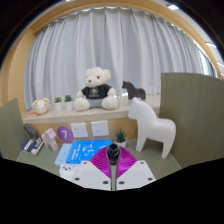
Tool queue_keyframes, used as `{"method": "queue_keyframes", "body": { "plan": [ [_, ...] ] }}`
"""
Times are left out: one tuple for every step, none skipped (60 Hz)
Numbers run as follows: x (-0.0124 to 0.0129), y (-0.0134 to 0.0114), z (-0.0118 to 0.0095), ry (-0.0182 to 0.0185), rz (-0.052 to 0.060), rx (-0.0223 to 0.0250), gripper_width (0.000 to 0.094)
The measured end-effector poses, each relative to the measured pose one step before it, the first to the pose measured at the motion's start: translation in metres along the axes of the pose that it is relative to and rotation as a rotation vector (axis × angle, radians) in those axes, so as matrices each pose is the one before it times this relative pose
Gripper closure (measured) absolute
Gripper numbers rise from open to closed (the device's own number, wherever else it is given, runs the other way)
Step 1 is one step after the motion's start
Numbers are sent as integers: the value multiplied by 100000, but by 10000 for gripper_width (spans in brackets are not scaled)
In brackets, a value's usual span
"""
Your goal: Unplug charger
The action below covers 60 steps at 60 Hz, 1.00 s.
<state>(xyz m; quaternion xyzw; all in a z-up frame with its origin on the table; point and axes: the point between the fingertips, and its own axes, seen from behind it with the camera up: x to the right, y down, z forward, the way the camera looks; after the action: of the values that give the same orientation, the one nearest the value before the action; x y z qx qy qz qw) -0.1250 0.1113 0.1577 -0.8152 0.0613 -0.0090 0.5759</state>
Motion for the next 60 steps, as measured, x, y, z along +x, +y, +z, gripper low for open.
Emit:
{"method": "queue_keyframes", "body": {
  "plan": [
    [331,1660,472,80,70,-2943,893],
    [287,1501,503,-166,237,-3119,894],
    [251,1520,454,-368,289,-3161,894],
    [191,1417,393,-437,833,-2939,893],
    [169,1214,372,-337,1213,-2353,893],
    [164,1259,505,-140,692,-1390,893],
    [325,975,290,315,-191,-1358,893],
    [418,998,376,691,-739,-1886,894],
    [431,944,317,948,-688,-1897,893],
    [327,812,257,845,-505,-1603,889],
    [205,623,214,562,-525,-1100,888],
    [113,466,191,82,-647,-898,888],
    [-46,711,255,60,-294,-171,888],
    [57,402,175,-139,99,-500,888],
    [36,397,164,-56,544,-477,889],
    [50,385,150,16,378,-513,888],
    [56,389,159,113,61,-553,888],
    [89,421,168,196,-208,-649,887],
    [77,427,182,180,-370,-768,870],
    [130,451,209,473,-308,-862,854],
    [55,493,181,112,-472,-1434,843],
    [-142,-460,-240,-413,234,1692,838],
    [-94,-48,151,-486,23,1273,836],
    [11,278,73,-22,122,-697,820],
    [-10,-155,-120,-109,-33,-68,811],
    [9,-14,74,-79,-95,114,790],
    [27,106,31,51,-95,-588,769],
    [-6,52,36,-72,-11,-398,749],
    [-3,76,45,-96,68,-592,729],
    [-7,73,23,-58,240,-637,702],
    [179,15,100,116,545,-13,655],
    [117,-8,-92,799,686,-430,592],
    [179,-164,-150,1024,581,24,524],
    [142,-258,-174,929,381,484,457],
    [107,-320,-166,473,188,797,395],
    [34,-359,-298,470,122,780,339],
    [41,-379,-353,458,209,756,293],
    [67,-445,-421,603,314,779,256],
    [28,-531,-532,368,248,1019,231],
    [-97,-608,-549,466,510,1116,210],
    [0,-727,-667,281,165,1701,193],
    [-79,-753,-670,401,106,1799,184],
    [-92,-748,-710,314,-45,1887,179],
    [-127,-717,-755,311,-54,1669,174],
    [-69,-735,-739,146,155,1104,174],
    [-189,-628,-839,229,79,1158,173],
    [-238,-582,-872,155,243,1099,172],
    [-229,-715,-915,173,280,968,166],
    [-299,-552,-932,-56,521,1185,162],
    [-350,-678,-975,-195,527,1362,160],
    [-384,-666,-992,-261,531,1507,159],
    [-402,-670,-1011,-229,551,1519,155],
    [-422,-537,-1005,-239,537,1367,151],
    [-423,-441,-1016,-210,366,1096,142],
    [-449,-352,-1010,-219,220,881,136],
    [-551,-512,-1038,-242,132,303,130],
    [-543,-251,-1005,-449,267,833,128],
    [-417,-184,-924,-723,269,604,126],
    [-517,-31,-985,-533,227,423,126],
    [-551,51,-972,-483,228,52,125]
  ]
}}
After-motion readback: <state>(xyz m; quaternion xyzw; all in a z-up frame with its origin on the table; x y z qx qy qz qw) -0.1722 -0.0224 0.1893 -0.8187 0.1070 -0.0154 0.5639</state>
